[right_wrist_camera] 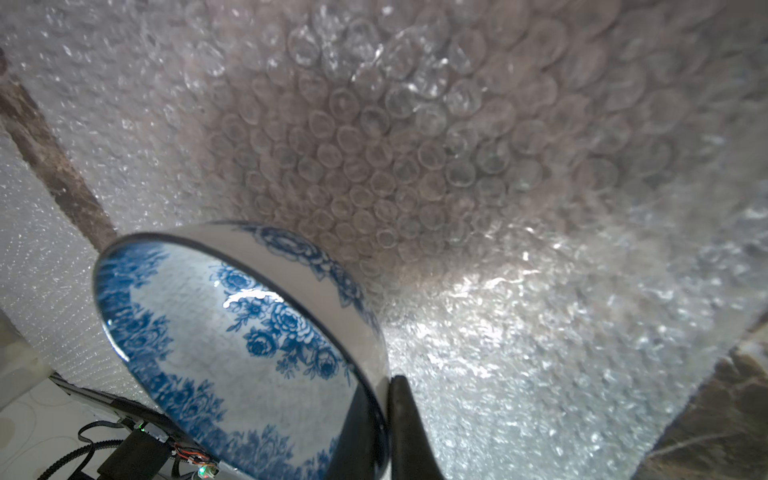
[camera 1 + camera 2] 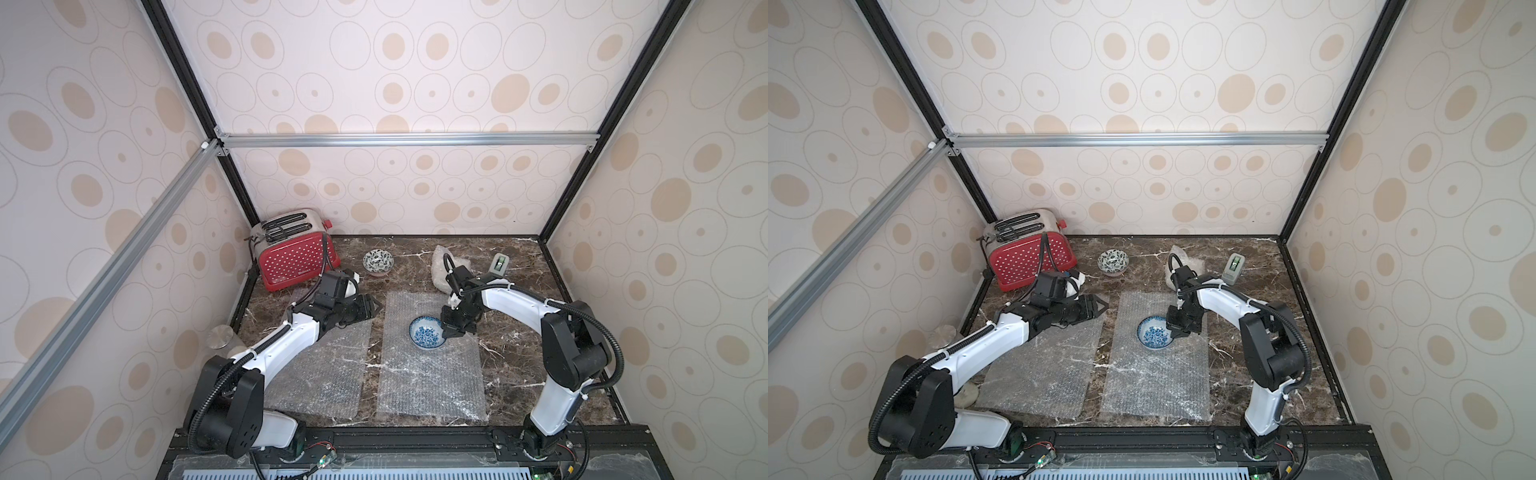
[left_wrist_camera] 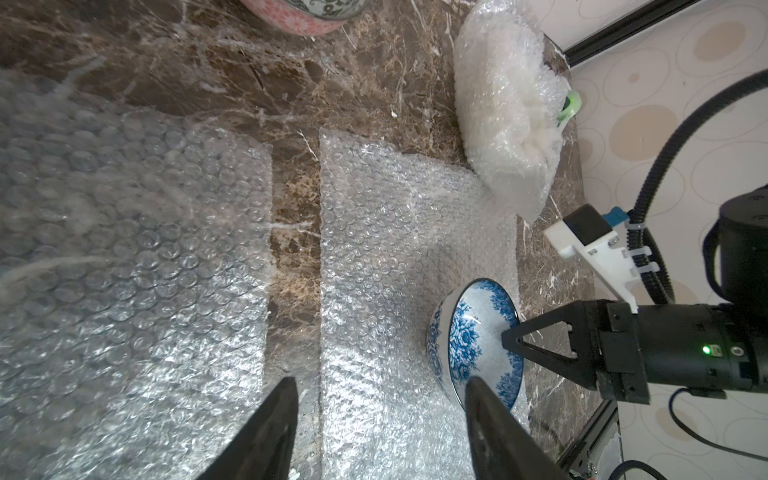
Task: Wrap bowls in bubble wrap
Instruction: Place the bowl on the bubble wrap.
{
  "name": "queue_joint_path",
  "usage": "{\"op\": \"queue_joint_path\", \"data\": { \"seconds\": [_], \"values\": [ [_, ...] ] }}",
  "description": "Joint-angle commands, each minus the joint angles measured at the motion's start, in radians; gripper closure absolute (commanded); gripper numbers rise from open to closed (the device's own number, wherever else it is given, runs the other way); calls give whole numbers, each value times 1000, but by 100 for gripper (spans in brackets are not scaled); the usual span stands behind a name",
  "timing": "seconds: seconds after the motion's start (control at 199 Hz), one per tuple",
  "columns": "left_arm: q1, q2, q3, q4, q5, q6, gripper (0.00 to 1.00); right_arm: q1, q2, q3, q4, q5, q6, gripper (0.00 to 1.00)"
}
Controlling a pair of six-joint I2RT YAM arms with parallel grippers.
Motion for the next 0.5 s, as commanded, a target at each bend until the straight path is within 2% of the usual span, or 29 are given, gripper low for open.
{"op": "queue_joint_path", "data": {
  "seconds": [0.0,0.065,0.166,0.317,0.493],
  "values": [
    [-17,-9,28,2,-17,-19,37,6,-22,-1,8,-23,-5,69],
    [-25,-6,28,1,-22,-20,37,2,-58,11,-30,17,-18,62],
    [-33,14,38,0,-18,-19,37,-39,-118,19,-67,55,-44,60],
    [-68,60,77,1,1,-8,37,-224,-172,-65,13,85,-83,61],
    [-105,120,109,7,25,-9,38,-349,-71,-77,174,79,-111,63]
  ]
}}
